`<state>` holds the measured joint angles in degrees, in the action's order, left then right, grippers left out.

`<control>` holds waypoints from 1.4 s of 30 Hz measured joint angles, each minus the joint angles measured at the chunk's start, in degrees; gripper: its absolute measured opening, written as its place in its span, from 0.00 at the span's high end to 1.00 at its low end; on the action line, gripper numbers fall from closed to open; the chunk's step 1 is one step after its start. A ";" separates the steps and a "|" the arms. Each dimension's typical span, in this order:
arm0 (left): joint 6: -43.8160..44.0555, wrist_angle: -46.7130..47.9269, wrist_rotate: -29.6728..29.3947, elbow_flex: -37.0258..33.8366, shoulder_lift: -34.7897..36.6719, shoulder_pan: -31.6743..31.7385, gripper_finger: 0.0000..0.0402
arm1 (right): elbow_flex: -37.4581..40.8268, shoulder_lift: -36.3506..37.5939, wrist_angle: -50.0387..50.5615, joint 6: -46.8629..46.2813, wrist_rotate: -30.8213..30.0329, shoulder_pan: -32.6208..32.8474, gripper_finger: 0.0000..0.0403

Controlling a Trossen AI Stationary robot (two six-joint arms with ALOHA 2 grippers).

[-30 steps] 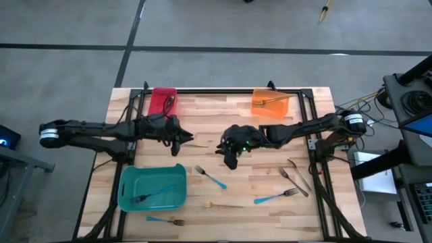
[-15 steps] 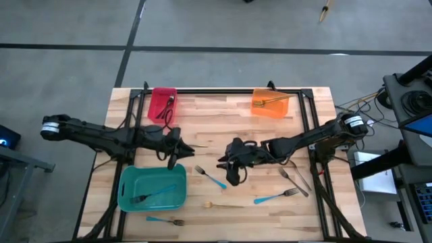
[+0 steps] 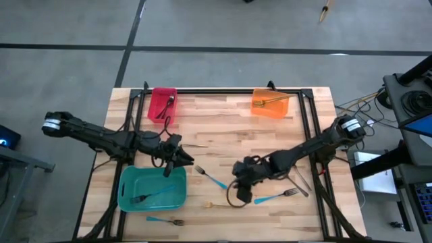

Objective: Sort silverware by color (type)
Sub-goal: Put the blue fork into the blue bin

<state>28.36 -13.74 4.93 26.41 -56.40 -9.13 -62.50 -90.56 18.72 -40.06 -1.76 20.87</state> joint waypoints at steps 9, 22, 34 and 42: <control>0.06 -0.35 -0.04 0.00 0.00 -0.24 0.84 | 0.00 0.00 23.94 -3.47 7.98 5.22 0.76; -0.29 -0.39 -0.04 0.00 -0.33 -0.24 0.84 | 0.00 0.00 35.27 6.98 8.05 13.10 0.76; -0.25 -0.37 0.00 0.00 -1.93 -0.29 0.84 | 3.24 0.00 35.18 6.20 7.65 14.15 0.76; 0.21 -0.37 0.13 0.02 -2.40 -0.59 0.84 | 8.18 0.00 33.04 6.25 7.73 14.15 0.76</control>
<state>28.57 -14.11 5.06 26.43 -58.81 -9.72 -54.32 -90.56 51.76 -33.82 5.98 35.03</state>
